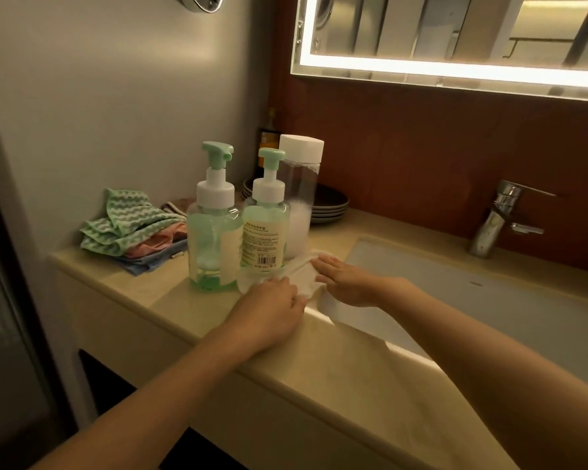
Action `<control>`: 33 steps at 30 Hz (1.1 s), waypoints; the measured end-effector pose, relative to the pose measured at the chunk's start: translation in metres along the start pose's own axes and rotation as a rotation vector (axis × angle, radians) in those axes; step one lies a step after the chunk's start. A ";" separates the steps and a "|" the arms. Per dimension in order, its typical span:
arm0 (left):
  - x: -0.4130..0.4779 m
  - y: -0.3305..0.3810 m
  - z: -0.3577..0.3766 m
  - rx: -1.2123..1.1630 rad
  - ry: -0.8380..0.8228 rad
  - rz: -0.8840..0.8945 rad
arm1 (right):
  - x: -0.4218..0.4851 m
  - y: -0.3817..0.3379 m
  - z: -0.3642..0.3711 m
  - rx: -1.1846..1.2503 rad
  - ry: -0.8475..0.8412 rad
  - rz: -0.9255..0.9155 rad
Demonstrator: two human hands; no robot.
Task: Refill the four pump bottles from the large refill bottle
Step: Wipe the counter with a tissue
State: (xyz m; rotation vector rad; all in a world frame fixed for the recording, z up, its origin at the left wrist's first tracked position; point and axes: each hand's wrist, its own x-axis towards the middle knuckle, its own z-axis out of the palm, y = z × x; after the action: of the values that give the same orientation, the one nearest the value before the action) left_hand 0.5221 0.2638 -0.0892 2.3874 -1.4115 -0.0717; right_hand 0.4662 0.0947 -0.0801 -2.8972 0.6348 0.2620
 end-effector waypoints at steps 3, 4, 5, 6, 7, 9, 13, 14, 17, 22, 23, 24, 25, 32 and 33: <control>0.016 0.006 0.004 0.039 -0.026 0.010 | 0.013 0.010 -0.005 0.023 0.006 0.000; 0.022 0.008 0.005 0.052 -0.031 0.009 | 0.017 0.014 -0.006 0.030 0.009 0.003; 0.028 0.009 0.005 0.063 -0.032 0.006 | 0.021 0.017 -0.008 0.034 0.011 0.007; 0.034 0.010 0.005 0.071 -0.037 -0.001 | 0.025 0.021 -0.009 0.034 0.012 0.012; 0.038 0.011 0.005 0.072 -0.041 -0.012 | 0.028 0.024 -0.010 0.033 0.013 0.017; 0.044 0.011 0.005 0.064 -0.049 -0.037 | 0.032 0.028 -0.010 0.031 0.020 0.027; 0.046 0.012 0.003 0.090 -0.050 -0.025 | 0.033 0.028 -0.011 0.043 0.023 0.023; 0.045 0.012 0.002 0.089 -0.061 -0.016 | 0.032 0.026 -0.010 0.042 0.020 0.023; 0.031 0.006 -0.004 0.061 -0.104 -0.003 | 0.021 0.020 -0.008 0.048 0.006 0.014; -0.006 -0.015 -0.021 -0.056 -0.121 0.011 | -0.009 -0.002 -0.003 0.025 -0.010 -0.033; -0.013 -0.019 -0.024 -0.075 -0.123 0.003 | -0.016 -0.009 -0.003 0.021 -0.016 -0.039; -0.019 -0.022 -0.027 -0.086 -0.126 -0.005 | -0.022 -0.016 -0.003 0.018 -0.019 -0.042; -0.026 -0.026 -0.029 -0.089 -0.127 -0.008 | -0.028 -0.023 -0.002 0.014 -0.022 -0.045; -0.075 -0.053 -0.036 -0.232 -0.084 0.007 | -0.067 -0.064 0.009 -0.068 -0.068 -0.051; -0.078 -0.054 -0.036 -0.256 -0.083 0.014 | -0.073 -0.067 0.010 -0.080 -0.073 -0.042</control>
State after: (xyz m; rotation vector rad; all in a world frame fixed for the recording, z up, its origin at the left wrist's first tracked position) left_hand 0.5366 0.3645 -0.0845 2.1861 -1.3644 -0.3309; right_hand 0.4278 0.1859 -0.0662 -2.9567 0.5638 0.3949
